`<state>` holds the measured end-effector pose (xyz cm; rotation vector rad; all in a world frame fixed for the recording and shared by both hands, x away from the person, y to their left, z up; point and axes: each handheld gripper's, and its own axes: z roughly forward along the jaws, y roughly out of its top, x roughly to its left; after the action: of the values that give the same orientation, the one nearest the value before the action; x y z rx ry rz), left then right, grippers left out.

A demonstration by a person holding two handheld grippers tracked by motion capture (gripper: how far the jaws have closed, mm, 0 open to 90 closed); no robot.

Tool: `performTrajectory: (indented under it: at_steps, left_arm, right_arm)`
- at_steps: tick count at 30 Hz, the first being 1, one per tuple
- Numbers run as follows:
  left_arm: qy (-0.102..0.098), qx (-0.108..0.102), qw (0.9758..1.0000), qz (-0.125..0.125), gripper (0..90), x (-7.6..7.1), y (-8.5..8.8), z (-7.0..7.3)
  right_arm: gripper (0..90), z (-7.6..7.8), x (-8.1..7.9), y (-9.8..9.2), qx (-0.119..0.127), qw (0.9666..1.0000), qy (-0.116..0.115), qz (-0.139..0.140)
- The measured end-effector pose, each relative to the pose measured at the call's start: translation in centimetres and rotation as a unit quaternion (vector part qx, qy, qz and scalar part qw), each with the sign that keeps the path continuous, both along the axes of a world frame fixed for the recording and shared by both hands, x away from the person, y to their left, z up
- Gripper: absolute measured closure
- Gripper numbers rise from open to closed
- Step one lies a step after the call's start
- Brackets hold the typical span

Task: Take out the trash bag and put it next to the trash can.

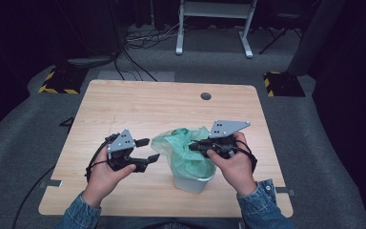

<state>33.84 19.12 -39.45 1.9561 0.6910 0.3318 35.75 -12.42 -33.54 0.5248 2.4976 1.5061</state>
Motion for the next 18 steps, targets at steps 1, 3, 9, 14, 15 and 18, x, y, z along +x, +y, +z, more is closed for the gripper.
performTrajectory:
  at_steps: [1,3,9,14,15,18]
  left_arm:
    - [-0.002,0.006,1.0000,0.005,34.2,0.0,0.4,-0.2]
    - [0.001,0.007,0.9999,0.013,34.0,0.0,1.0,-0.6]
    - [0.013,0.009,0.9995,0.029,34.0,-0.1,2.4,-2.0]
    - [0.004,0.003,1.0000,-0.001,36.0,-0.5,1.6,-1.6]
    - [-0.003,-0.002,1.0000,-0.008,36.5,-0.6,1.2,-1.3]
    - [-0.018,-0.020,0.9991,-0.034,47.2,-0.8,-0.2,0.1]
  right_arm:
    - [89.9,0.2,0.0,0.0,0.002,1.0000,-0.002,0.000]
    - [89.9,0.7,-0.1,-0.1,0.008,0.9999,-0.007,0.000]
    - [89.8,2.0,-0.2,-0.3,0.011,0.9997,-0.021,-0.004]
    - [65.6,1.8,-0.3,-0.7,-0.001,0.9999,-0.009,-0.008]
    - [55.4,1.6,-0.3,-0.8,-0.003,0.9999,-0.005,-0.009]
    - [35.6,1.0,-0.4,-0.7,-0.020,0.9998,-0.001,-0.005]
